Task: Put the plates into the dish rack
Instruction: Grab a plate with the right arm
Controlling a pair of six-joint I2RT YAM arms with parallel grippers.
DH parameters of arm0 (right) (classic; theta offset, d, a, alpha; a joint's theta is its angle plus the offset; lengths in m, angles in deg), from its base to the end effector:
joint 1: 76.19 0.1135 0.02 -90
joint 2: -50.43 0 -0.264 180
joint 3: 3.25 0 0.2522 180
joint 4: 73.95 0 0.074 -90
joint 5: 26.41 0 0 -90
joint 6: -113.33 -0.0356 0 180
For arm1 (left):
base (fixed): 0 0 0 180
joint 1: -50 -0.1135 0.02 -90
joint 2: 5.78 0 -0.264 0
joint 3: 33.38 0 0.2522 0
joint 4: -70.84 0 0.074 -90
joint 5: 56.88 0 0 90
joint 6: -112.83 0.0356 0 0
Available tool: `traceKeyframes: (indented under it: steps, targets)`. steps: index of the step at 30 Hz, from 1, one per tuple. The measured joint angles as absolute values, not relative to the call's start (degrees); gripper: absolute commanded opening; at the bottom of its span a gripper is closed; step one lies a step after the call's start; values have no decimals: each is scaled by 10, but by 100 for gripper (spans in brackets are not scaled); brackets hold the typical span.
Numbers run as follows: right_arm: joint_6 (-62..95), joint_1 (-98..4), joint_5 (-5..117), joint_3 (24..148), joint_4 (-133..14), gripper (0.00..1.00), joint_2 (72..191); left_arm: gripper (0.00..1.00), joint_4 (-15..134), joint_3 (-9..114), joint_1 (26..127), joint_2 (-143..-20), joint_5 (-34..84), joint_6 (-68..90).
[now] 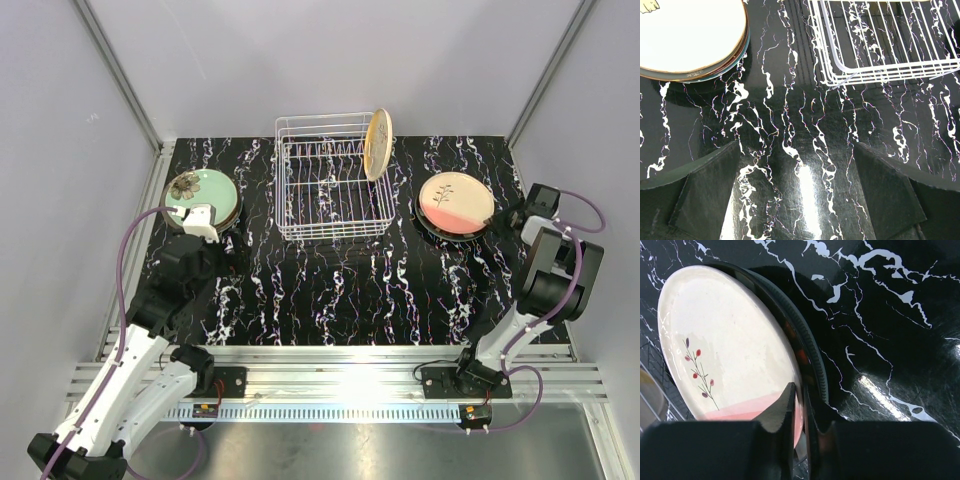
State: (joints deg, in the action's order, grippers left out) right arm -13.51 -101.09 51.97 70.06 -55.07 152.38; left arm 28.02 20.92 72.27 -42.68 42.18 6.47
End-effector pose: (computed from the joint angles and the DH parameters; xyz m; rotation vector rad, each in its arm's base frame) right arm 0.3382 -0.1491 0.1706 1.1516 2.1118 0.3404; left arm 0.1392 -0.0509 0.3006 0.0031 2.0189 -0.2707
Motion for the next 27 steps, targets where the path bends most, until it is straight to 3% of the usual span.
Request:
traceKeyframes:
  steps: [4, 27]
  targets:
    - [-129, -1009, 519, 701, -550, 0, 1525, 99, 280, 209, 723, -427, 422, 65]
    - [-135, -1005, 526, 661, -468, 0, 1422, 99, 280, 209, 723, -426, 421, 65]
